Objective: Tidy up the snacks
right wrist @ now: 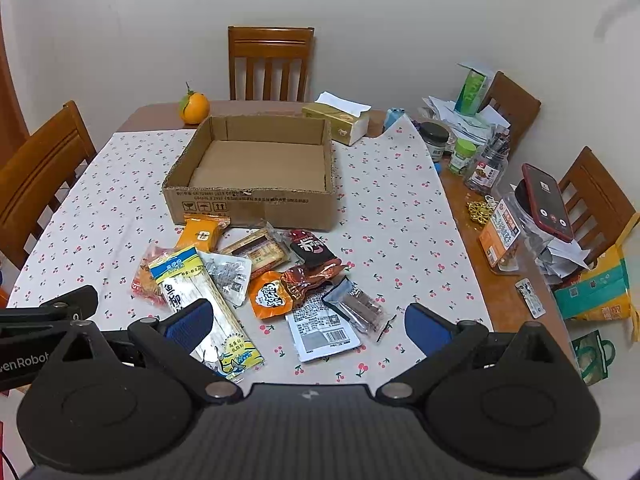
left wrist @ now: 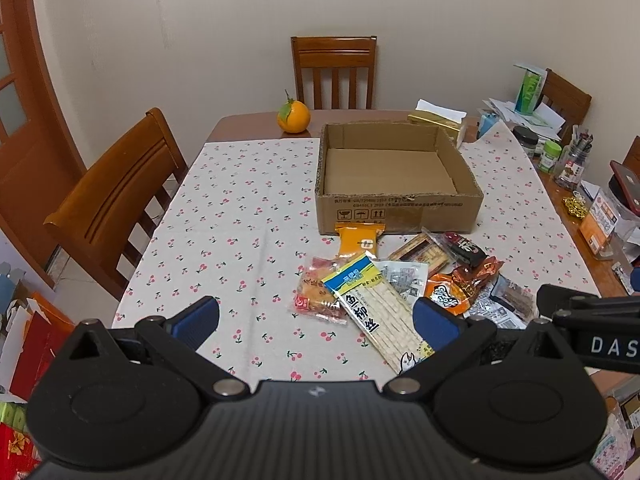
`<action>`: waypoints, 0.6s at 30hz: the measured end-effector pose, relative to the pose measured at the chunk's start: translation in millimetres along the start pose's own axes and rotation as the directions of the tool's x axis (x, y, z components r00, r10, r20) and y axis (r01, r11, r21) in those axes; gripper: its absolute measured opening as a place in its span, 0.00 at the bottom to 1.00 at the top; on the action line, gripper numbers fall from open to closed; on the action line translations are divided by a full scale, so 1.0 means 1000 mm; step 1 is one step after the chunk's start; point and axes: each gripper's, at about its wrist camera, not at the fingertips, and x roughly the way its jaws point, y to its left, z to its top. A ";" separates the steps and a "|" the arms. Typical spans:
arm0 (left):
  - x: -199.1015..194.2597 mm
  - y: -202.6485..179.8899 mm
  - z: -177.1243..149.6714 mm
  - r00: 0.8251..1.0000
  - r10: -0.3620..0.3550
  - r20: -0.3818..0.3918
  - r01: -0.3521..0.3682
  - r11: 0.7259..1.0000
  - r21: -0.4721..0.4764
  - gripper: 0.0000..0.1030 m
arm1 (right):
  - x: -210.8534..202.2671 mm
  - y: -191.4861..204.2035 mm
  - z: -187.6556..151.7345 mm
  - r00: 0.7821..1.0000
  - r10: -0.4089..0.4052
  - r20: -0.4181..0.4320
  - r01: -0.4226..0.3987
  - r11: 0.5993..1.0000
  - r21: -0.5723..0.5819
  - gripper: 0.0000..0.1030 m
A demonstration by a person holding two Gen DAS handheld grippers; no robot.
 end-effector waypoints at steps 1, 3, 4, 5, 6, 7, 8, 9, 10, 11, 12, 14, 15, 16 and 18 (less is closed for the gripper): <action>0.000 0.000 0.000 1.000 -0.003 0.002 0.003 1.000 0.002 0.99 | 0.000 0.000 0.000 1.000 -0.003 0.000 0.003 1.000 0.002 1.00; 0.001 0.001 0.001 1.000 -0.009 0.002 0.009 1.000 0.008 0.99 | -0.001 0.000 0.000 1.000 -0.010 0.001 0.010 1.000 0.008 1.00; 0.002 0.001 0.002 1.000 -0.012 0.002 0.012 1.000 0.011 0.99 | 0.000 0.000 0.000 1.000 -0.013 0.000 0.013 1.000 0.010 1.00; 0.003 0.001 0.002 1.000 -0.015 0.003 0.015 1.000 0.012 0.99 | 0.000 0.000 0.000 1.000 -0.015 -0.001 0.015 1.000 0.012 1.00; 0.003 0.001 0.002 1.000 -0.018 0.003 0.018 1.000 0.013 0.99 | 0.000 0.001 0.000 1.000 -0.018 -0.001 0.018 1.000 0.014 1.00; 0.004 0.001 0.003 1.000 -0.020 0.001 0.020 1.000 0.014 0.99 | 0.000 0.000 0.000 1.000 -0.020 -0.001 0.020 1.000 0.016 1.00; 0.004 0.001 0.003 1.000 -0.021 0.002 0.021 1.000 0.016 0.99 | 0.000 0.000 0.001 1.000 -0.022 -0.001 0.022 1.000 0.017 1.00; 0.005 0.001 0.003 1.000 -0.022 0.002 0.022 1.000 0.017 0.99 | 0.000 0.001 0.001 1.000 -0.024 -0.002 0.024 1.000 0.018 1.00; 0.005 0.001 0.003 1.000 -0.023 0.001 0.023 1.000 0.017 0.99 | 0.001 0.001 0.001 1.000 -0.025 -0.002 0.025 1.000 0.018 1.00; 0.006 0.001 0.003 1.000 -0.024 0.000 0.024 1.000 0.018 0.99 | 0.001 0.001 0.001 1.000 -0.027 -0.002 0.027 0.999 0.019 1.00; 0.007 0.001 0.004 1.000 -0.025 0.000 0.025 1.000 0.019 0.99 | 0.001 0.001 0.001 1.000 -0.027 -0.002 0.027 0.999 0.020 1.00; 0.007 0.000 0.004 1.000 -0.026 -0.001 0.026 0.999 0.018 0.99 | 0.002 0.001 0.002 1.000 -0.028 -0.003 0.028 0.999 0.021 1.00; 0.008 0.000 0.005 1.000 -0.026 -0.001 0.026 0.999 0.019 0.99 | 0.002 0.001 0.002 1.000 -0.028 -0.004 0.028 0.999 0.021 1.00; 0.008 0.000 0.005 1.000 -0.027 -0.001 0.027 0.999 0.018 0.99 | 0.003 0.001 0.002 1.000 -0.029 -0.005 0.030 0.999 0.020 1.00; 0.009 0.000 0.005 1.000 -0.027 -0.003 0.027 1.000 0.016 0.99 | 0.003 0.001 0.002 0.999 -0.032 -0.003 0.032 0.999 0.021 1.00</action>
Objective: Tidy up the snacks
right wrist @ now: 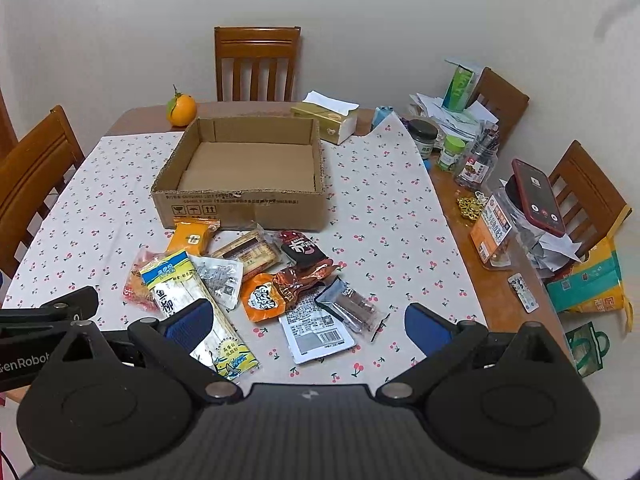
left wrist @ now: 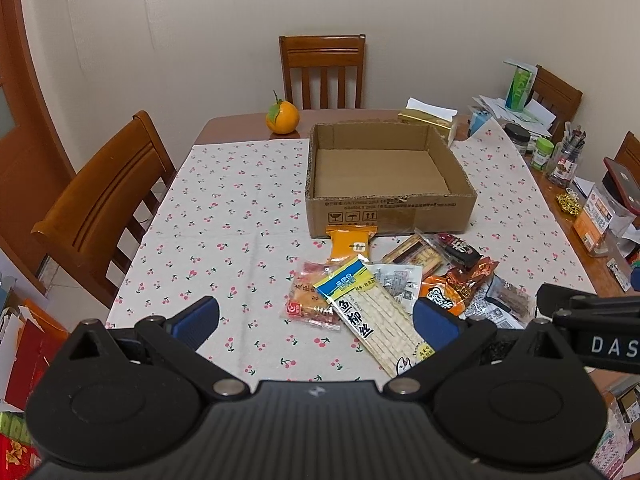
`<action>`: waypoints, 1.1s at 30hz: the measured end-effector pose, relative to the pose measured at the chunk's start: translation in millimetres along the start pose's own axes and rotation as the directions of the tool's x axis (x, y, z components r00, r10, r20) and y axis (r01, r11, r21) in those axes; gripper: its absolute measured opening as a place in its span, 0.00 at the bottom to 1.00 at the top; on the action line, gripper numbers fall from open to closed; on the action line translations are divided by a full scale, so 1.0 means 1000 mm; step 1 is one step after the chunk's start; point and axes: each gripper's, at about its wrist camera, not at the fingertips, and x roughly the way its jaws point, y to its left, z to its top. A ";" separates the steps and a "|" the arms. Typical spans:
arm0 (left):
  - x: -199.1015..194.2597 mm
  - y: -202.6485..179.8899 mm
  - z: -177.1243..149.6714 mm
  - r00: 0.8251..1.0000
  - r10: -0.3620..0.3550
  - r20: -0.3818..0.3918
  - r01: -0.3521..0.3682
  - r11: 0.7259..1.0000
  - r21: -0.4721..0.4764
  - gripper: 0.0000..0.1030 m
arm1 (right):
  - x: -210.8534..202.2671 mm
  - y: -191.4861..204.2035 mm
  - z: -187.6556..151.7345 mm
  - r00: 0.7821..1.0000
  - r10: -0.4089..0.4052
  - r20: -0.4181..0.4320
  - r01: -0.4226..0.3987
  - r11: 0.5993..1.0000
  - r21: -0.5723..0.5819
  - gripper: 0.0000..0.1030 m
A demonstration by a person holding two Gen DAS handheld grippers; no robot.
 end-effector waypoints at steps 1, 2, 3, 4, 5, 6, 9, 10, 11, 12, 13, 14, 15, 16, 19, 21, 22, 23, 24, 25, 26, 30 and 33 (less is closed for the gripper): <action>0.000 0.000 -0.001 1.000 0.000 0.000 0.000 1.000 0.000 0.99 | 0.000 0.000 0.000 1.000 0.001 0.000 -0.001 1.000 0.001 1.00; 0.000 0.000 0.000 1.000 0.000 0.000 0.000 1.000 -0.001 0.99 | 0.001 -0.001 0.000 1.000 0.002 -0.001 -0.002 1.000 0.001 1.00; 0.000 0.000 0.000 1.000 0.000 0.000 0.000 1.000 -0.001 0.99 | 0.001 -0.001 0.000 1.000 0.003 -0.001 -0.003 1.000 0.001 1.00; 0.000 0.000 0.000 1.000 0.000 0.000 0.000 1.000 0.000 0.99 | 0.001 -0.001 0.000 1.000 0.003 -0.002 -0.003 1.000 0.002 1.00; 0.000 0.000 0.000 1.000 -0.001 -0.001 0.001 1.000 -0.001 0.99 | 0.001 -0.002 0.000 1.000 0.003 -0.002 -0.003 1.000 0.001 1.00; 0.000 0.000 0.000 1.000 0.000 0.000 0.000 1.000 -0.002 0.99 | 0.001 -0.001 0.000 1.000 0.002 -0.001 -0.002 1.000 0.000 1.00; 0.001 -0.001 0.000 1.000 0.001 0.000 -0.001 1.000 -0.004 0.99 | 0.001 -0.001 0.001 1.000 0.002 -0.001 -0.002 1.000 0.001 1.00; 0.001 -0.001 0.000 1.000 0.001 -0.001 -0.001 1.000 -0.004 0.99 | 0.002 -0.001 0.001 1.000 0.001 -0.002 -0.001 1.000 0.001 1.00; 0.001 -0.002 0.000 1.000 0.001 -0.001 -0.001 1.000 -0.005 0.99 | 0.002 -0.001 0.001 1.000 0.002 -0.002 -0.002 1.000 0.001 1.00; 0.001 -0.002 0.000 1.000 0.001 -0.001 -0.001 1.000 -0.006 0.99 | 0.001 -0.001 0.001 1.000 0.002 -0.002 -0.002 1.000 0.001 1.00; 0.002 -0.002 0.000 1.000 0.001 -0.001 -0.001 1.000 -0.007 0.99 | 0.002 -0.001 0.001 1.000 0.001 -0.001 -0.001 1.000 0.001 1.00; 0.002 -0.002 0.000 1.000 0.002 -0.001 -0.002 1.000 -0.006 0.99 | 0.002 -0.001 0.001 1.000 0.001 -0.001 -0.001 1.000 0.001 1.00; 0.002 -0.002 0.000 1.000 0.001 0.000 -0.001 1.000 -0.007 0.99 | 0.002 -0.001 0.001 1.000 0.002 -0.002 -0.002 1.000 0.001 1.00; 0.002 -0.002 0.000 1.000 0.002 -0.001 -0.002 1.000 -0.006 0.99 | 0.002 -0.002 0.001 1.000 0.002 -0.002 -0.002 1.000 0.002 1.00; 0.002 -0.002 0.000 1.000 0.001 -0.001 -0.001 1.000 -0.008 0.99 | 0.002 -0.001 0.001 1.000 0.001 -0.001 -0.001 1.000 0.002 1.00; 0.002 -0.002 0.000 1.000 0.000 -0.002 0.000 1.000 -0.006 0.99 | 0.002 -0.001 0.001 1.000 0.002 -0.001 -0.002 1.000 0.002 1.00; 0.002 -0.003 0.000 1.000 0.000 -0.002 0.000 1.000 -0.007 0.99 | 0.001 -0.001 0.001 1.000 0.001 -0.002 -0.001 1.000 0.002 1.00; 0.001 -0.003 0.000 1.000 0.000 -0.002 0.000 1.000 -0.008 0.99 | 0.002 -0.001 0.001 1.000 0.000 -0.002 0.000 1.000 0.001 1.00; 0.001 -0.004 0.000 1.000 0.000 -0.003 0.000 1.000 -0.007 0.99 | 0.002 -0.001 0.001 1.000 0.000 0.000 0.000 1.000 0.001 1.00; 0.001 -0.004 0.000 1.000 0.000 -0.003 0.000 1.000 -0.007 0.99 | 0.003 -0.002 0.002 1.000 0.000 -0.001 0.000 1.000 0.001 1.00; 0.001 -0.004 0.000 1.000 -0.001 -0.002 0.001 1.000 -0.008 0.99 | 0.003 -0.002 0.002 1.000 0.001 -0.002 -0.001 1.000 0.002 1.00; 0.002 -0.002 0.000 1.000 -0.005 -0.004 0.005 1.000 -0.011 0.99 | 0.003 -0.003 0.004 1.000 -0.001 -0.001 0.001 1.000 0.000 1.00; 0.004 0.000 0.001 1.000 -0.008 -0.007 0.008 1.000 -0.009 0.99 | 0.005 -0.002 0.005 1.000 -0.004 -0.003 0.004 1.000 0.001 1.00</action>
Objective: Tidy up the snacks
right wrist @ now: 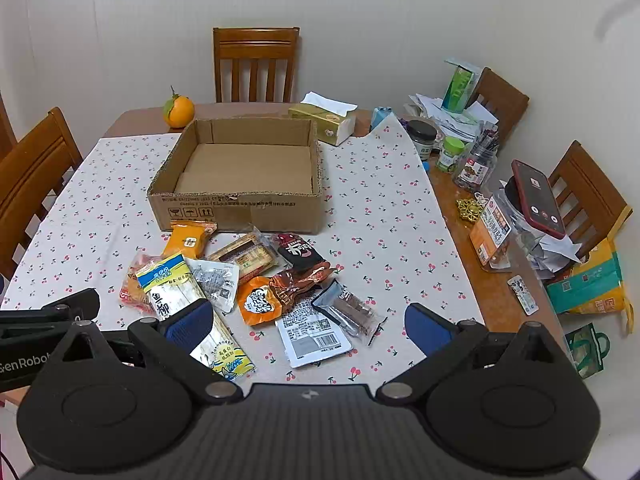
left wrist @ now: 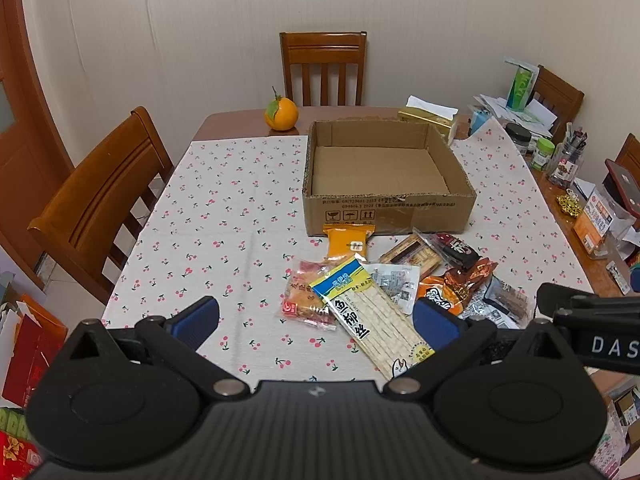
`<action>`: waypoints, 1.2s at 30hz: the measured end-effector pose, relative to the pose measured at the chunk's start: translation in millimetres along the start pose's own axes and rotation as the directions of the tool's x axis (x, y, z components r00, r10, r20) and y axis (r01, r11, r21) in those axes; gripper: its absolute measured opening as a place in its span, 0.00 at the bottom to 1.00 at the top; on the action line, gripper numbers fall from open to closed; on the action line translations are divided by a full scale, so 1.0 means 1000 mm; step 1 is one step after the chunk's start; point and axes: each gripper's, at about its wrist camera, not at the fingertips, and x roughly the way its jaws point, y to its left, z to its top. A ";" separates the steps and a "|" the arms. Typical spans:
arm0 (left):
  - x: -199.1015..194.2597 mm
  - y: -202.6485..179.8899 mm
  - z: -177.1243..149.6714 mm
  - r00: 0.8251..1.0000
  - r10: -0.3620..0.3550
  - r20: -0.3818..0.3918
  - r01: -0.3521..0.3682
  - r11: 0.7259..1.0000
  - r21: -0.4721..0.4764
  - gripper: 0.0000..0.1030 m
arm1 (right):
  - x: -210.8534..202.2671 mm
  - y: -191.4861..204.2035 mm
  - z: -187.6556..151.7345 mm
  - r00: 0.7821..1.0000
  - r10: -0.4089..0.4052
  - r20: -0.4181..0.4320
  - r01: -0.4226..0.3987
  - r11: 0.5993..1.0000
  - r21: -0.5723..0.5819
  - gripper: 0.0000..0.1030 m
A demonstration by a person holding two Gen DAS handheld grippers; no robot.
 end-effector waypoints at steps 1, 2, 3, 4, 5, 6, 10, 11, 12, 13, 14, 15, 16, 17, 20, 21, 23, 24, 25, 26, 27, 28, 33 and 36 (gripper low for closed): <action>0.001 0.001 0.000 1.000 -0.002 -0.001 0.002 1.000 0.001 0.99 | 0.000 0.001 0.000 1.000 -0.002 0.000 0.002 1.000 0.000 1.00; 0.001 0.002 0.001 1.000 -0.004 -0.002 0.004 1.000 0.002 0.99 | 0.000 0.002 0.001 1.000 -0.003 0.001 0.003 1.000 0.000 1.00; 0.002 0.004 0.001 1.000 -0.006 -0.001 0.006 1.000 0.003 0.99 | 0.000 0.002 0.000 1.000 -0.003 0.003 0.003 1.000 0.000 1.00; 0.003 0.005 0.001 1.000 -0.011 0.000 0.011 1.000 0.004 0.99 | 0.001 0.004 0.001 1.000 -0.005 0.003 0.005 1.000 0.001 1.00; 0.003 0.006 0.001 1.000 -0.016 0.000 0.016 1.000 0.005 0.99 | 0.001 0.006 0.001 1.000 -0.009 0.005 0.009 1.000 0.001 1.00; 0.005 0.006 0.001 1.000 -0.022 -0.001 0.022 1.000 0.005 0.99 | 0.000 0.007 0.000 1.000 -0.013 0.008 0.013 1.000 0.000 1.00; 0.008 0.006 0.001 0.999 -0.049 -0.003 0.049 0.999 0.011 0.99 | -0.003 0.011 -0.005 0.999 -0.029 0.021 0.029 1.000 -0.002 1.00; 0.009 0.005 0.001 0.999 -0.054 -0.003 0.054 0.998 0.013 0.99 | -0.004 0.010 -0.006 0.999 -0.031 0.028 0.031 1.000 -0.004 1.00; 0.010 0.004 0.001 0.998 -0.057 -0.005 0.057 0.998 0.014 0.99 | -0.005 0.009 -0.007 0.999 -0.028 0.040 0.028 1.000 -0.006 1.00; 0.011 0.002 0.002 0.998 -0.061 -0.006 0.061 0.998 0.014 0.99 | -0.006 0.007 -0.008 0.998 -0.022 0.051 0.023 1.000 -0.010 1.00; 0.012 0.000 0.002 0.998 -0.065 -0.009 0.065 0.998 0.014 0.99 | -0.006 0.006 -0.008 0.998 -0.015 0.058 0.016 1.000 -0.017 1.00; 0.013 -0.001 0.002 0.998 -0.067 -0.009 0.067 0.998 0.012 0.99 | -0.006 0.004 -0.008 0.997 -0.003 0.072 0.005 1.000 -0.029 1.00; 0.014 -0.003 0.002 0.998 -0.064 -0.006 0.064 0.998 0.008 0.99 | -0.006 0.001 -0.008 0.996 0.010 0.091 -0.006 0.999 -0.043 1.00; 0.016 -0.005 0.002 0.998 -0.056 -0.005 0.056 0.998 0.002 0.99 | -0.006 -0.003 -0.008 0.994 0.020 0.109 -0.014 0.998 -0.057 1.00; 0.022 -0.011 0.003 1.000 -0.026 0.010 0.026 0.999 -0.021 0.99 | 0.000 -0.014 -0.006 0.988 0.048 0.149 -0.033 0.994 -0.104 1.00; 0.025 -0.013 0.003 1.000 -0.007 0.014 0.008 0.999 -0.032 0.99 | 0.002 -0.018 -0.005 0.985 0.060 0.161 -0.041 0.992 -0.120 1.00; 0.030 -0.016 0.004 0.999 0.028 0.016 -0.027 0.998 -0.053 0.99 | 0.010 -0.029 -0.005 0.980 0.090 0.178 -0.063 0.986 -0.155 1.00; 0.034 -0.018 0.004 0.999 0.044 0.011 -0.043 0.997 -0.062 0.99 | 0.014 -0.034 -0.004 0.978 0.100 0.183 -0.068 0.982 -0.175 1.00; 0.038 -0.021 0.004 0.998 0.060 0.005 -0.059 0.996 -0.073 0.99 | 0.019 -0.038 -0.004 0.976 0.111 0.185 -0.074 0.978 -0.197 1.00; 0.041 -0.022 0.004 0.997 0.073 0.006 -0.072 0.994 -0.086 0.99 | 0.025 -0.043 -0.005 0.975 0.126 0.185 -0.084 0.972 -0.222 1.00; 0.044 -0.023 0.003 0.996 0.085 0.005 -0.084 0.992 -0.097 0.99 | 0.029 -0.047 -0.005 0.973 0.139 0.183 -0.093 0.967 -0.239 1.00; 0.047 -0.026 0.003 0.995 0.103 -0.002 -0.102 0.989 -0.109 0.99 | 0.034 -0.052 -0.005 0.971 0.157 0.180 -0.108 0.961 -0.255 1.00; 0.066 -0.040 -0.003 0.989 0.146 -0.014 -0.147 0.979 -0.143 0.99 | 0.059 -0.075 -0.010 0.960 0.238 0.149 -0.184 0.934 -0.307 1.00; 0.078 -0.052 -0.008 0.987 0.160 -0.020 -0.161 0.977 -0.141 0.99 | 0.076 -0.086 -0.012 0.957 0.266 0.116 -0.216 0.920 -0.327 1.00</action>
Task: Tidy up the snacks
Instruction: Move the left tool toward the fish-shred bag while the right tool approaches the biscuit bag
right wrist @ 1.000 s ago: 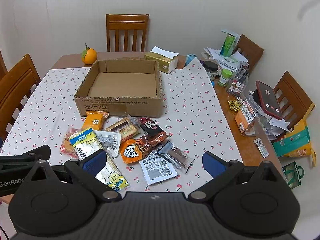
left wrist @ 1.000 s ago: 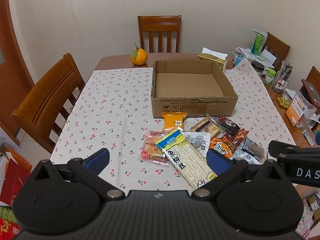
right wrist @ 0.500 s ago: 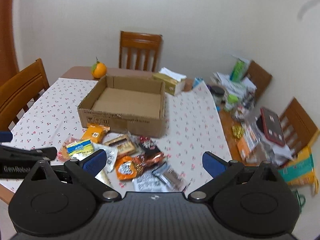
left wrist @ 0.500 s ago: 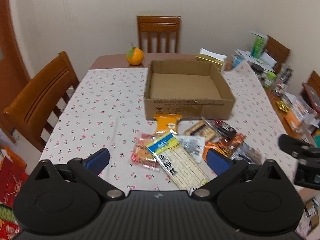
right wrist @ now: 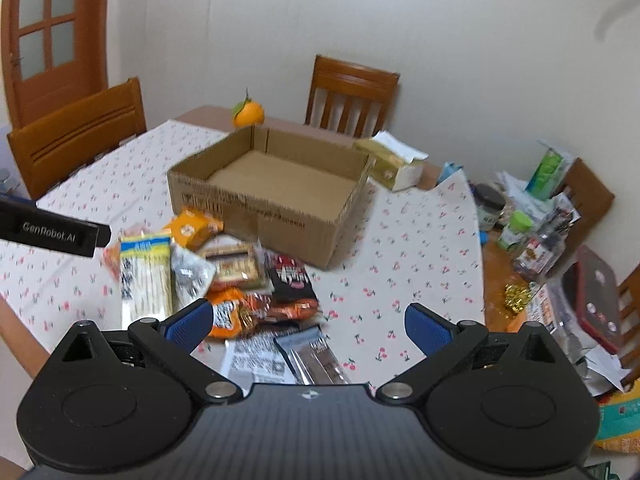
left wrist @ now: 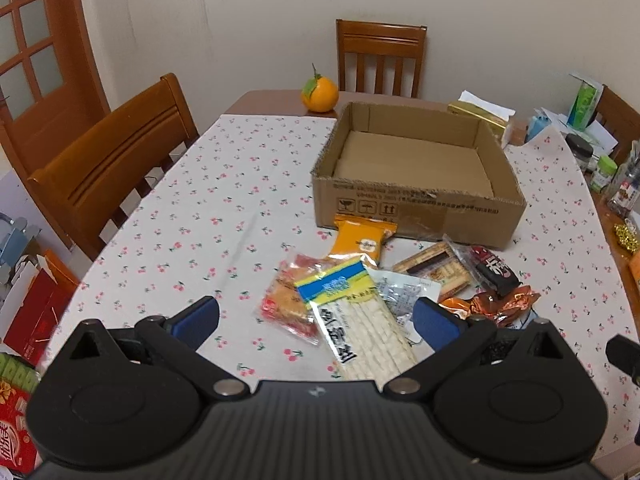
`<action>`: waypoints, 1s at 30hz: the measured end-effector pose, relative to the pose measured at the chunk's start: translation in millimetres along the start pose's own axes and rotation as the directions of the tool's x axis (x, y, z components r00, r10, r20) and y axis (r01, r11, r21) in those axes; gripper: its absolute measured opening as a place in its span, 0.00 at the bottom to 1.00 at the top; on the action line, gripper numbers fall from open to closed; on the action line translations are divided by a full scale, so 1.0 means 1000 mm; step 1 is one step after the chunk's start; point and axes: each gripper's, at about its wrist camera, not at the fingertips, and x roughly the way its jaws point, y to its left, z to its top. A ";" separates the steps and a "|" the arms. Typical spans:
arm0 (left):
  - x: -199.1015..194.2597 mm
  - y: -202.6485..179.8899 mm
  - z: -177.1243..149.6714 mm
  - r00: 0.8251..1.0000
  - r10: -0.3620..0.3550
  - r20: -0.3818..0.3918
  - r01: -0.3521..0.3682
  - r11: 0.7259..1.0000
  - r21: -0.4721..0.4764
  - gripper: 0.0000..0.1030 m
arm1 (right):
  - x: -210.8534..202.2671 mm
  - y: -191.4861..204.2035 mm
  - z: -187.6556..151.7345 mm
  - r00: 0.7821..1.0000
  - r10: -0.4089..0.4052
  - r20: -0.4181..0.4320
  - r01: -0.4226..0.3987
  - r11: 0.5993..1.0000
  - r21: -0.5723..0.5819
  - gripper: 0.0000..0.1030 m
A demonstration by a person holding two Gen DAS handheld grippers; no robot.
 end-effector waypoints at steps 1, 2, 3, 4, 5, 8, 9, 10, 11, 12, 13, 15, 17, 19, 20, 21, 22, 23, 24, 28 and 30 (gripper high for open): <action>0.004 -0.004 -0.002 1.000 0.003 -0.002 -0.003 1.000 0.002 0.99 | 0.005 -0.004 -0.003 1.000 0.009 -0.014 -0.009 1.000 -0.004 1.00; 0.007 -0.009 -0.005 1.000 0.011 -0.007 -0.011 1.000 0.003 0.99 | 0.009 -0.009 -0.007 1.000 0.016 -0.025 -0.016 1.000 -0.007 1.00; 0.013 -0.013 -0.007 1.000 0.019 -0.010 -0.019 1.000 0.005 0.99 | 0.013 -0.013 -0.010 0.999 0.022 -0.034 -0.022 1.000 -0.006 1.00; 0.018 -0.018 -0.008 1.000 0.028 -0.015 -0.028 1.000 0.006 0.99 | 0.016 -0.017 -0.014 0.999 0.030 -0.044 -0.030 1.000 -0.003 1.00; 0.022 -0.022 -0.010 0.999 0.033 -0.021 -0.033 0.999 0.007 0.99 | 0.020 -0.021 -0.017 0.998 0.042 -0.052 -0.042 0.999 0.003 1.00; 0.039 -0.032 -0.017 0.998 0.054 -0.034 -0.054 0.999 -0.005 0.99 | 0.032 -0.032 -0.027 0.993 0.071 -0.090 -0.069 0.997 0.027 1.00; 0.046 -0.036 -0.020 0.998 0.063 -0.033 -0.063 0.998 -0.009 0.99 | 0.037 -0.034 -0.030 0.992 0.077 -0.103 -0.074 0.997 0.033 1.00; 0.052 -0.040 -0.022 0.997 0.077 -0.031 -0.077 0.997 -0.009 0.99 | 0.041 -0.036 -0.033 0.990 0.078 -0.116 -0.074 0.997 0.038 1.00; 0.058 -0.044 -0.025 0.994 0.105 -0.033 -0.105 0.994 -0.006 0.99 | 0.045 -0.038 -0.036 0.988 0.074 -0.133 -0.069 0.997 0.043 1.00; 0.062 -0.047 -0.028 0.992 0.125 -0.031 -0.125 0.992 -0.005 0.99 | 0.049 -0.040 -0.038 0.986 0.077 -0.146 -0.070 0.996 0.050 1.00; 0.066 -0.050 -0.032 0.990 0.136 -0.026 -0.136 0.991 -0.010 0.99 | 0.052 -0.043 -0.039 0.984 0.084 -0.155 -0.076 0.995 0.057 1.00; 0.074 -0.055 -0.038 0.988 0.153 -0.028 -0.153 0.988 -0.018 0.99 | 0.057 -0.046 -0.043 0.980 0.106 -0.168 -0.094 0.993 0.077 1.00; 0.081 -0.058 -0.044 0.987 0.155 -0.038 -0.155 0.988 -0.021 0.99 | 0.062 -0.047 -0.045 0.977 0.118 -0.175 -0.106 0.991 0.077 1.00; 0.085 -0.060 -0.049 0.985 0.163 -0.060 -0.164 0.986 -0.013 0.99 | 0.068 -0.047 -0.047 0.975 0.113 -0.189 -0.103 0.993 0.062 1.00; 0.086 -0.060 -0.051 0.984 0.168 -0.062 -0.168 0.986 -0.007 0.99 | 0.071 -0.046 -0.048 0.974 0.117 -0.193 -0.108 0.993 0.055 1.00; 0.086 -0.059 -0.053 0.982 0.178 -0.065 -0.178 0.984 0.000 0.99 | 0.074 -0.046 -0.050 0.972 0.123 -0.198 -0.115 0.992 0.052 1.00; 0.085 -0.056 -0.056 0.982 0.178 -0.068 -0.178 0.984 0.003 0.99 | 0.078 -0.047 -0.051 0.970 0.131 -0.204 -0.123 0.991 0.051 1.00; 0.083 -0.052 -0.058 0.981 0.181 -0.076 -0.181 0.983 0.006 0.99 | 0.082 -0.048 -0.053 0.967 0.139 -0.212 -0.130 0.990 0.053 1.00; 0.082 -0.048 -0.059 0.978 0.192 -0.080 -0.192 0.981 0.009 0.99 | 0.086 -0.049 -0.054 0.965 0.143 -0.219 -0.135 0.989 0.053 1.00; 0.075 -0.027 -0.067 0.973 0.208 -0.099 -0.209 0.978 0.001 0.99 | 0.100 -0.053 -0.060 0.954 0.164 -0.252 -0.159 0.986 0.042 1.00; 0.074 -0.018 -0.071 0.972 0.201 -0.122 -0.205 0.978 -0.023 0.99 | 0.106 -0.054 -0.063 0.951 0.162 -0.264 -0.161 0.987 0.026 1.00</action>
